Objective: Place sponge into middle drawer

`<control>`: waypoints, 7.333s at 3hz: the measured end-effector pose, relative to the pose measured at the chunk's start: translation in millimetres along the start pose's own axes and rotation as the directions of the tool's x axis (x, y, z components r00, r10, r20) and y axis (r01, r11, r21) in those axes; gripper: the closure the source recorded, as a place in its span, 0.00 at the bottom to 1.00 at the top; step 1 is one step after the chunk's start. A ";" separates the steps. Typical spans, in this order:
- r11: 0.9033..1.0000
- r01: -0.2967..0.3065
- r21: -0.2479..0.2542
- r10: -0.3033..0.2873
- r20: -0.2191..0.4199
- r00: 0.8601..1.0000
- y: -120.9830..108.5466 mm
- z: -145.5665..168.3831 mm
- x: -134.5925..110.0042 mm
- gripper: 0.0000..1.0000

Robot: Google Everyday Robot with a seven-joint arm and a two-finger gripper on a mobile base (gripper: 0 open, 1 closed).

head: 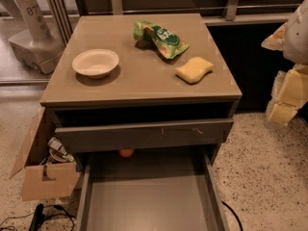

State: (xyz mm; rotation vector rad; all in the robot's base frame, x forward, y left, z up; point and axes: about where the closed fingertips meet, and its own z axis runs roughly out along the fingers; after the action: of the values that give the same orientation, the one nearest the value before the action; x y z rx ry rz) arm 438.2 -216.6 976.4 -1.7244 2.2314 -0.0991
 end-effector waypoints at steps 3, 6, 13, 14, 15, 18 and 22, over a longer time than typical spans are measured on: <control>0.990 0.119 0.078 -0.125 0.086 0.988 -39.4 -1.3 -33.6 0.00; 0.974 0.225 -0.036 -0.196 0.368 0.909 -129.4 42.5 -45.0 0.00; 0.986 0.132 -0.104 -0.096 0.292 0.951 -195.8 142.3 -34.5 0.00; 0.987 0.128 -0.099 -0.092 0.306 0.948 -201.1 154.7 -39.8 0.00; 0.982 0.148 -0.115 -0.107 0.309 0.945 -198.1 170.4 -48.2 0.00; 0.961 0.210 -0.181 -0.154 0.283 0.947 -175.4 212.1 -66.1 0.00; 0.944 0.276 -0.183 -0.219 0.279 0.935 -167.2 233.8 -101.2 0.38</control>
Offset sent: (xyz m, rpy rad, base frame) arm 0.0402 0.0209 0.0154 -0.0194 -0.1324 0.1043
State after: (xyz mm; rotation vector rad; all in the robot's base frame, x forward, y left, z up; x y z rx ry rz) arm 684.1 -133.0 817.1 -2.0023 1.8881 0.3090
